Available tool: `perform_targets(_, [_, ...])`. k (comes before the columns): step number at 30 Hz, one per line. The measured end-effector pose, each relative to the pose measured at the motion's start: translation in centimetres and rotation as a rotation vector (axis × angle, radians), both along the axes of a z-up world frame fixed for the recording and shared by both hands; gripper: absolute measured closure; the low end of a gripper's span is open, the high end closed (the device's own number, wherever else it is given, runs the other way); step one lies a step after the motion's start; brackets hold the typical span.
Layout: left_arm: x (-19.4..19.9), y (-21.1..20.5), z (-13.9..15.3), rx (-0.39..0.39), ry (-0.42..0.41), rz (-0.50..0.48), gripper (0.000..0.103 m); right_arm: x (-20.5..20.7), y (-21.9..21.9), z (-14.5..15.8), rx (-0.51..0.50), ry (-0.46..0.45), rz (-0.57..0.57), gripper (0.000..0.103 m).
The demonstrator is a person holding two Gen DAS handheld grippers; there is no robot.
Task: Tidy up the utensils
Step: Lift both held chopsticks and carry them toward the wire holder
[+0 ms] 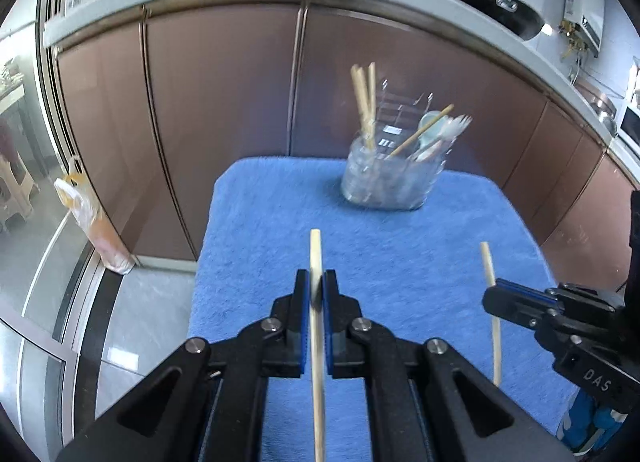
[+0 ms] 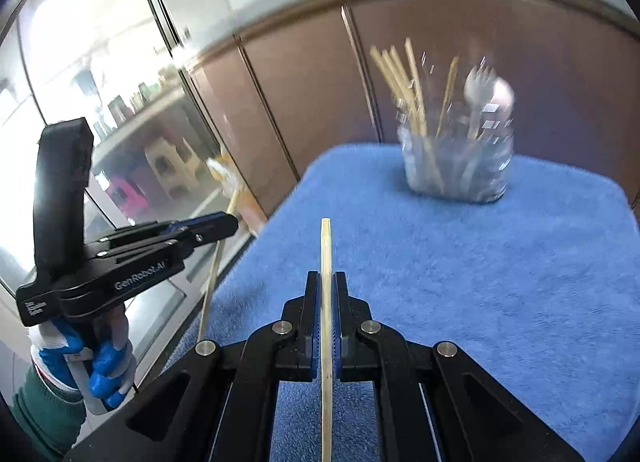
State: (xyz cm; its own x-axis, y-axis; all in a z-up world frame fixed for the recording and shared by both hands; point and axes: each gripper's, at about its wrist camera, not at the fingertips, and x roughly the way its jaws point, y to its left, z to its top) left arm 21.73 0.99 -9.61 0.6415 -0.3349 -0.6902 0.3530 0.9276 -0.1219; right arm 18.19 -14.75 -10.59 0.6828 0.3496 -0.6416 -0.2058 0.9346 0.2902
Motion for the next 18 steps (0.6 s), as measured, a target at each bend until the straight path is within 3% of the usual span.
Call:
perform_targets(8, [-0.5, -1.6, 2.8, -0.059, -0.062, 0.036, 0.098, -2.9, -4.1, 4.0, -0.019, -0.172, -0.055, 0.098])
perform_targets(18, [-0.2, -5.3, 4.0, 0.008, -0.18, 0.095, 0.098, -2.0, -6.9, 7.1, -0.007, -0.304, -0.085, 0.098])
